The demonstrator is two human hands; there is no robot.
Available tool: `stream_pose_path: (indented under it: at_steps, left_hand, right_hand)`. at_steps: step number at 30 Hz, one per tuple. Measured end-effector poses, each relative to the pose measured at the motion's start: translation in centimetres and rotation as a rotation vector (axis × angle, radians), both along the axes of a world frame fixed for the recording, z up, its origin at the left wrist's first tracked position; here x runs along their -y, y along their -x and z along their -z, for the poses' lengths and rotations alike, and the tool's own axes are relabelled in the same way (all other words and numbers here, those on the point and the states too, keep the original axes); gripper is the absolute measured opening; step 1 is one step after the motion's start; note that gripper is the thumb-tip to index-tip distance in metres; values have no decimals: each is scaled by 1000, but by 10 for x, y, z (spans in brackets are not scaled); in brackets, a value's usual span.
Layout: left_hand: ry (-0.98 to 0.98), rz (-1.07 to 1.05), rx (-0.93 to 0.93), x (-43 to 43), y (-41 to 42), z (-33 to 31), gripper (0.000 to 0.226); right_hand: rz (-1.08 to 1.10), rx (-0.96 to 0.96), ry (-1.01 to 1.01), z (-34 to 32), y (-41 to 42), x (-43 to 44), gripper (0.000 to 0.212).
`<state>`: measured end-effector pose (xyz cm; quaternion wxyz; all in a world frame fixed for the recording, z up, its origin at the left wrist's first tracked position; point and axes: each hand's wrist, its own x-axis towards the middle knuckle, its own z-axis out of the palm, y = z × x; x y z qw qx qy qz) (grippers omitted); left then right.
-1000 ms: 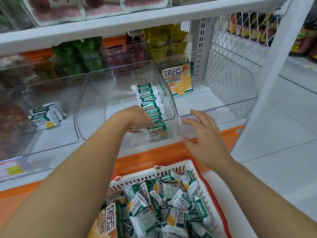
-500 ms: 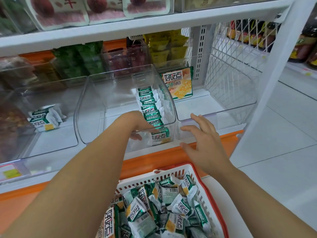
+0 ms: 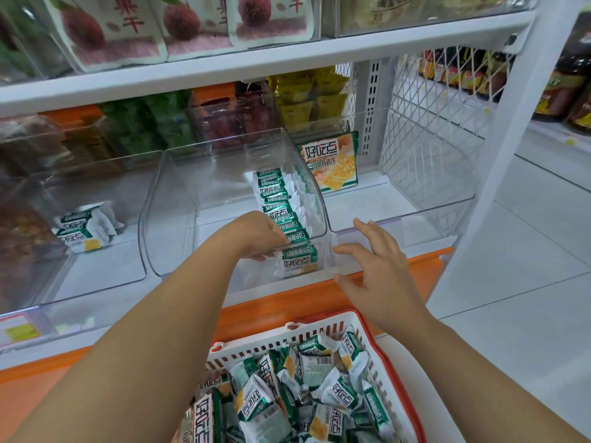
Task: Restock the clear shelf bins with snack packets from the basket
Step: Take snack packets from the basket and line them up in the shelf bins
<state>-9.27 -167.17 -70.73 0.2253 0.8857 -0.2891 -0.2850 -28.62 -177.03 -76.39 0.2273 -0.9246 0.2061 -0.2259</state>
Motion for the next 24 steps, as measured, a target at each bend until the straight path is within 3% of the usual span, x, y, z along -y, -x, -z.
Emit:
stream_pose_path:
  at_steps: [2,4,7,10,13,18,24]
  left_hand:
    - [-37,37,99,-3,0,-2,22]
    - [-18,33,313,-2,0,-2,18]
    - [92,85,490,6,0,2,43]
    - [41,243,393,19,3,6,53]
    - [-24,259,266,32,0,12,47]
    - [-111,307,239,42,-11,24,52]
    - [-105,300,215,44,-12,21,41]
  right_hand:
    - [-7,9,-7,0,1,0,37]
    - [-11,7,-17,0,2,-1,38]
    - [-12,5,-26,-1,1,-2,37]
    - [-7,-2,-42,-3,1,-4,37]
    - [-8,15,-34,0,0,-4,36]
    - [4,57,9,9,-3,-1,35]
    - [-8,36,16,5,-1,0,36]
